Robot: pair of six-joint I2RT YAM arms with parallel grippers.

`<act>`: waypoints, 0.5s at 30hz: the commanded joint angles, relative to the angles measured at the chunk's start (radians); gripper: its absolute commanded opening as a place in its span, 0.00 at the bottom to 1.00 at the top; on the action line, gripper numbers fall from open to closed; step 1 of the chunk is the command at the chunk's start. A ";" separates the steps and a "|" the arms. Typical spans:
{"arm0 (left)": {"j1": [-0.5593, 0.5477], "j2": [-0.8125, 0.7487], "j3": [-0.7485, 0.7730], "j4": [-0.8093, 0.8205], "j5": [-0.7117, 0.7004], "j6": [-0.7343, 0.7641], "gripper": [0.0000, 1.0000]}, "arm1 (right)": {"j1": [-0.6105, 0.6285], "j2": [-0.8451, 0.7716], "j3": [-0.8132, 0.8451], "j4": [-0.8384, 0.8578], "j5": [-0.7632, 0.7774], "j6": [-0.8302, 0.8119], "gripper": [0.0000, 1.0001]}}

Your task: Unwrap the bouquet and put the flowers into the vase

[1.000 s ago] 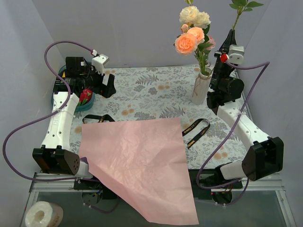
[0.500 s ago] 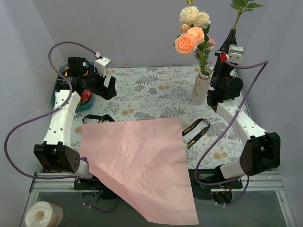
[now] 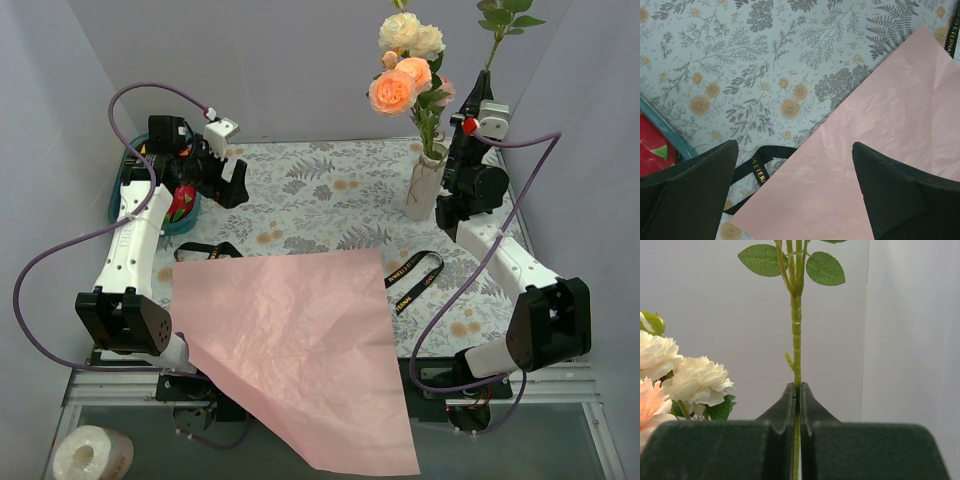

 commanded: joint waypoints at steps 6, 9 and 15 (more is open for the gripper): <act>-0.004 -0.018 -0.031 0.014 0.029 0.006 0.98 | 0.034 0.045 0.132 0.220 -0.056 0.026 0.01; -0.004 -0.021 -0.048 0.019 0.025 0.010 0.98 | 0.044 0.083 0.150 0.253 -0.053 0.000 0.01; -0.004 -0.015 -0.069 0.034 0.003 0.025 0.98 | 0.044 0.155 0.181 0.290 -0.065 -0.058 0.01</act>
